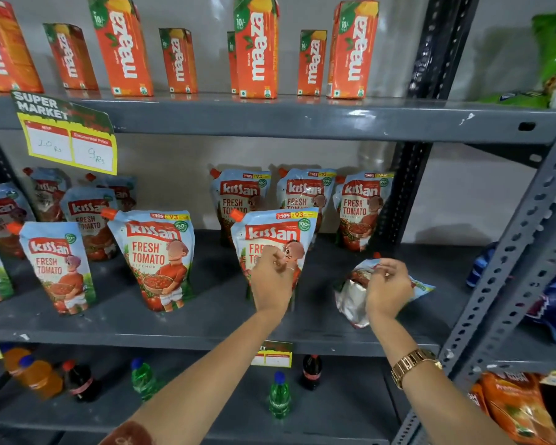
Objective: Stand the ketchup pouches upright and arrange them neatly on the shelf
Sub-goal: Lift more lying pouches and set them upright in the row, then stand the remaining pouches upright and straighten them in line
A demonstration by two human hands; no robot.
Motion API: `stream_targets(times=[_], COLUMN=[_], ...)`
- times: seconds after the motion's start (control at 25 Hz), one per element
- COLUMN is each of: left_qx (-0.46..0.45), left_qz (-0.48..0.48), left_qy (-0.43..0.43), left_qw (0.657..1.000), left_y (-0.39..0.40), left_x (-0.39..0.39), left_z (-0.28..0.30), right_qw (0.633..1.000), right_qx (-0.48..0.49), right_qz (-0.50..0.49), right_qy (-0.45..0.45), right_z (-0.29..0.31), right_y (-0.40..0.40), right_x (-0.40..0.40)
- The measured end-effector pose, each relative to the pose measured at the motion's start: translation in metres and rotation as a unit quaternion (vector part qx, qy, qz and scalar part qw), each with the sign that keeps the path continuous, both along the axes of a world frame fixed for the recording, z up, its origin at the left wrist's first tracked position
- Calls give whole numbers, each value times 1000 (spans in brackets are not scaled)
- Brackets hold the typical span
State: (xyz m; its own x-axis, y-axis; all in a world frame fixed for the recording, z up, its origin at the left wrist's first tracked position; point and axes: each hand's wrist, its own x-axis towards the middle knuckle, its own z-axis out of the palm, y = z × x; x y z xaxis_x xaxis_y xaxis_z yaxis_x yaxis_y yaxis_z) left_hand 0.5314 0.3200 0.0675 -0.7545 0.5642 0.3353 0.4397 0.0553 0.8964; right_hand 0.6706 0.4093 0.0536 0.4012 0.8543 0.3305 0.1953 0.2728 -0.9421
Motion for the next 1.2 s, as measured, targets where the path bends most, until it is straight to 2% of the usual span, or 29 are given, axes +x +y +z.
stream_targets(times=[0.12,0.2,0.28,0.44,0.56,0.68,0.8,0.92,1.04,1.2], left_qx=[-27,-69,-100,-189,-232,-234,-295,-345,-307,-250], left_qz=[-78,-114,-125,-139,-132,-187,-266,-328,-325,-326], left_qy=[22,21,-3,-93,-233,-339,-376,-414,-424,-413], left_qw=[996,991,987,968,935,892,837,776,788,813], left_y=[18,32,46,78,94,91,80,67,62,58], left_x=[25,43,60,65,64,60,55,63,69,75], left_z=[-5,-12,-15,-18,-23,-20,-18,-25,-30,-29], right_qw=[997,985,971,959,953,958,948,910,880,893], right_qx=[-80,-170,-240,-277,-292,-277,-305,-385,-427,-378], right_qz=[-23,-16,6,48,74,71,87,150,193,218], right_qy=[-2,-27,-13,41,33,34,24,40,70,108], right_z=[-9,-19,-30,-38,-49,-44,-35,-31,-26,-12], right_y=[11,16,21,24,35,37,43,55,62,51], right_x=[23,36,48,59,64,65,66,66,67,64])
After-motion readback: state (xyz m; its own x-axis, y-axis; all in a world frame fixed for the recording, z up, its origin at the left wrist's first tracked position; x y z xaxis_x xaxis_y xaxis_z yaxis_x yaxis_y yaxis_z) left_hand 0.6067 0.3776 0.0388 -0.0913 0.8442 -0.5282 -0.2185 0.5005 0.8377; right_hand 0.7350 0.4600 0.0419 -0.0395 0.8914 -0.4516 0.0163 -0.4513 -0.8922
